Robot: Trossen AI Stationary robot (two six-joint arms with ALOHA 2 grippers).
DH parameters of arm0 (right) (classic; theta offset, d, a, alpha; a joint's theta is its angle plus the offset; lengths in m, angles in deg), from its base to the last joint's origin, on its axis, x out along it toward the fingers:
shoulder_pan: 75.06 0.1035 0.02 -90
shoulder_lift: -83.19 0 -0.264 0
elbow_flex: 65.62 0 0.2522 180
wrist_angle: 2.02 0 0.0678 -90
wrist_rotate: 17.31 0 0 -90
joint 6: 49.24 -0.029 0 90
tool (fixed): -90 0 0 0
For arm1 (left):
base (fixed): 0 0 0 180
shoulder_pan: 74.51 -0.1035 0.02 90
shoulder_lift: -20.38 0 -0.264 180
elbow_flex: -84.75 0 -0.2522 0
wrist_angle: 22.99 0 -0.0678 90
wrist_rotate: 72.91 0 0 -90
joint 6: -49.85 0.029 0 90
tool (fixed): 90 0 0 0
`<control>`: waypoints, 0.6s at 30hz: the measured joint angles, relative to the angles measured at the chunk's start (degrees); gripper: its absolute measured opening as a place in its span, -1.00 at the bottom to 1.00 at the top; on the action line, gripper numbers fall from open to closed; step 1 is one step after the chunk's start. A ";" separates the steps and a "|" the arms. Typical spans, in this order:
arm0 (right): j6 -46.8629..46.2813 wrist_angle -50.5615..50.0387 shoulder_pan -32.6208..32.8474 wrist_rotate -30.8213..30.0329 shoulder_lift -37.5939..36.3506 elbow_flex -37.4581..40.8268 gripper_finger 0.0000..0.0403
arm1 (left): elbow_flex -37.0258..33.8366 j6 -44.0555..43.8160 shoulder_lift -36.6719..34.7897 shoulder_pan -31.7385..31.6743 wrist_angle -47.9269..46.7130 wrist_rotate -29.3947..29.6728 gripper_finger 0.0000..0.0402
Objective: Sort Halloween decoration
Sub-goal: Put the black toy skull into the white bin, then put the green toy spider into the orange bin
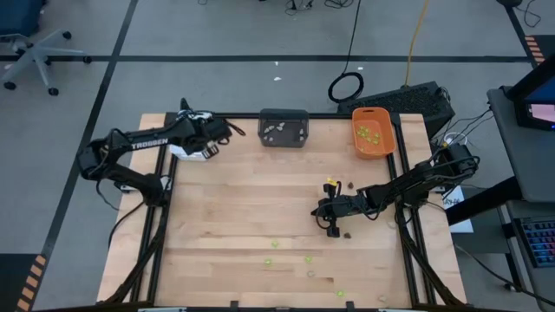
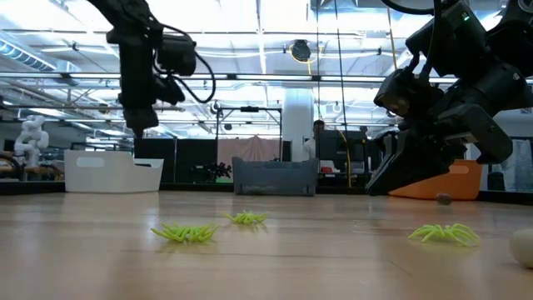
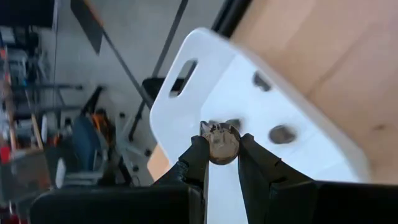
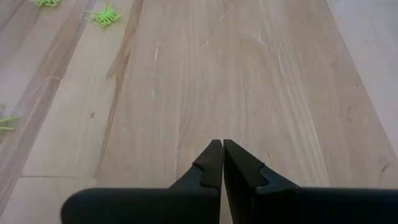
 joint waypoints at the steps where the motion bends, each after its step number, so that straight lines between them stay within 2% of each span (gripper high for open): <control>1: 0.00 0.00 0.00 0.02 0.01 0.00 -1.00 | 0.00 0.00 0.00 -1.20 0.07 -0.04 -0.73; 6: 0.00 0.00 0.00 0.02 0.00 0.00 -1.00 | 0.00 -0.12 0.00 -5.80 1.39 -1.34 -0.68; 12: 0.00 0.00 0.00 0.02 0.02 0.00 -1.00 | 0.00 -0.55 0.00 -8.99 3.47 -3.15 -0.41; 18: 0.01 -0.02 0.00 0.02 0.01 0.00 -1.00 | 0.00 -8.53 0.02 -9.86 5.46 -2.01 -0.22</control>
